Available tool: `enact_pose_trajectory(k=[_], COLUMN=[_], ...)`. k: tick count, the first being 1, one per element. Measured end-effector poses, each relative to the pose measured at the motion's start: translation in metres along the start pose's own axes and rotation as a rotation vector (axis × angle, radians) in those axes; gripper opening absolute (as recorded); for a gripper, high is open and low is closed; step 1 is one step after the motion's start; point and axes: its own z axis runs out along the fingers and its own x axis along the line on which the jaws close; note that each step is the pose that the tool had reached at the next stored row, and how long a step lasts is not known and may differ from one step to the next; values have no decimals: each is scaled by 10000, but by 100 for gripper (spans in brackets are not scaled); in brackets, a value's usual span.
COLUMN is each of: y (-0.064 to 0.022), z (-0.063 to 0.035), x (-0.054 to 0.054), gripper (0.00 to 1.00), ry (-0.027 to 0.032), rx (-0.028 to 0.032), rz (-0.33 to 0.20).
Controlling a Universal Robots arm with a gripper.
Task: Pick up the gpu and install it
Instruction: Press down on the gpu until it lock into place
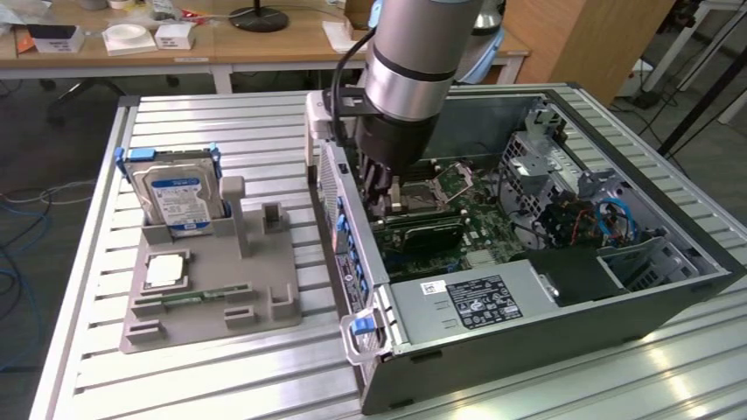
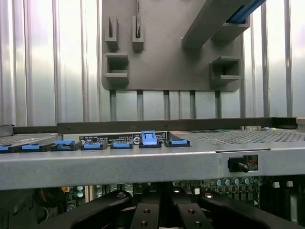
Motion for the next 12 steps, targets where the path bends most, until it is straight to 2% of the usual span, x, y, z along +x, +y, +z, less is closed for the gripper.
enact_pose_trajectory(k=[6,9,12], y=[3,8,6], z=[-26,-68,-68], x=[-3,-5,-5], gripper=[11,11,11], ry=[1,5,-1], rx=[-7,-36,-31], rz=[14,22,36])
